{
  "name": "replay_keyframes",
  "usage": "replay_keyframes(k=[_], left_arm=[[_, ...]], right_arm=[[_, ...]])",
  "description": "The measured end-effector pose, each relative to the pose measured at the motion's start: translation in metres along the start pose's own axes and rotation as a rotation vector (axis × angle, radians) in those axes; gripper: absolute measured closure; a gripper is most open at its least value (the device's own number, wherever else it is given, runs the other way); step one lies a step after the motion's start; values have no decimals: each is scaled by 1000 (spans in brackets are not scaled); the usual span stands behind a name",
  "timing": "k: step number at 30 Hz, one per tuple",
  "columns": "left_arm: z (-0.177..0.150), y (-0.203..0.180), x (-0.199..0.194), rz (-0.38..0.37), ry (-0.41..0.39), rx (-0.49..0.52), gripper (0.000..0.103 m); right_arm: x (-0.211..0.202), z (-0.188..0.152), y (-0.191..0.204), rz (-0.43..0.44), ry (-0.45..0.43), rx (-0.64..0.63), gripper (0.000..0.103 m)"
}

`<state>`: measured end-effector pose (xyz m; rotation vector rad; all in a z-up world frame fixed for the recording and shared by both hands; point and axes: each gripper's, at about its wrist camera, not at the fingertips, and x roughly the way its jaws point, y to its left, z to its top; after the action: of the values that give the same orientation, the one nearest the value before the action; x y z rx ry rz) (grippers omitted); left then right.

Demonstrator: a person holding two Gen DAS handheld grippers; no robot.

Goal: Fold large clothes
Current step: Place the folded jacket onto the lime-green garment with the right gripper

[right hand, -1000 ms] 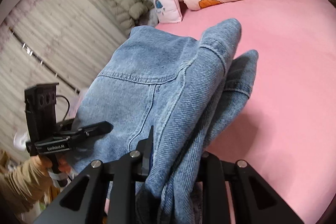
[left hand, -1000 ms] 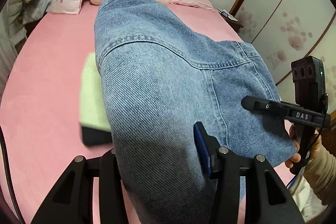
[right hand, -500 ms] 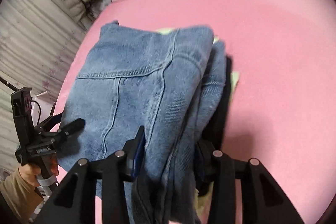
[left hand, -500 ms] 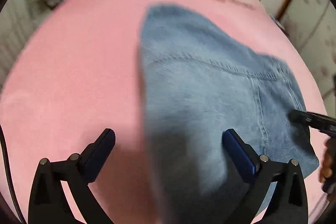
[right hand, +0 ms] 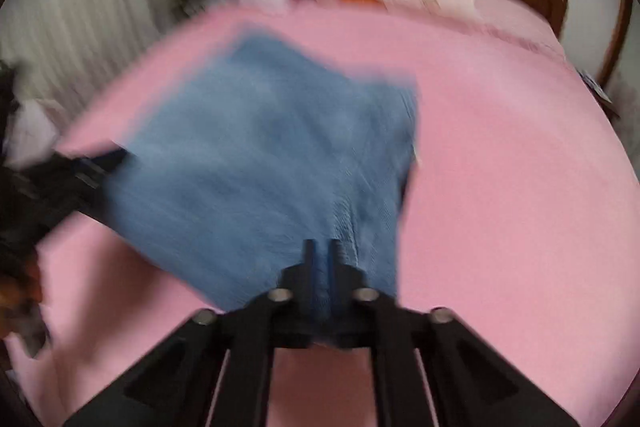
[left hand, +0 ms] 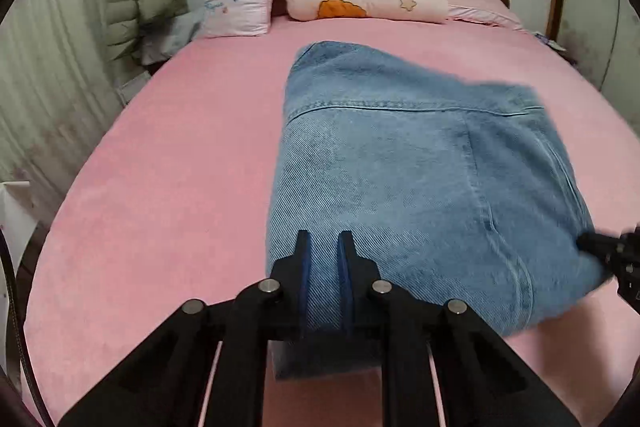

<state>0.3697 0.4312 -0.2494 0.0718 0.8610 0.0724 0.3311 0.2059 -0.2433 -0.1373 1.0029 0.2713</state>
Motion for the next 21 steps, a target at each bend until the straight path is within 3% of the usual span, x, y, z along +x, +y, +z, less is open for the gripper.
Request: replay_keyframes(k=[1,3,4,6,7,8,12,15,18,20,21], left_arm=[[1,-7,-2,8,-6,27,91],[8,-14,-12,13,-1,39,89],[12,-14,-18,2,18,23,81],[18,-12,-41,-56,32,-38,56],[20,-14,-58,-66,25,-67,35],[20,-18,-85,-68,9,-95,21],[27,-44,-179,-107,-40,-131,15],[22,-78,-251,-125,-34,-119,13],[11,-118,-318,-197,4,-121,9],[-4,-145,-367,-238,4,-136,9],[-12,-158,-388,-249,-5,-137,9]], right_arm=[[9,-5,-9,57,19,41,103],[4,-6,-16,72,30,71,103],[-7,-4,-17,69,16,66,103],[-42,-2,-22,98,-26,73,103],[-60,-2,-27,120,-44,84,103],[-81,-4,-33,142,-62,97,103],[-176,-21,-62,186,-117,145,100],[-247,-39,-81,187,-136,159,100],[-316,-66,-101,165,-131,162,95],[-346,-81,-109,161,-124,166,70],[-365,-94,-116,158,-124,169,65]])
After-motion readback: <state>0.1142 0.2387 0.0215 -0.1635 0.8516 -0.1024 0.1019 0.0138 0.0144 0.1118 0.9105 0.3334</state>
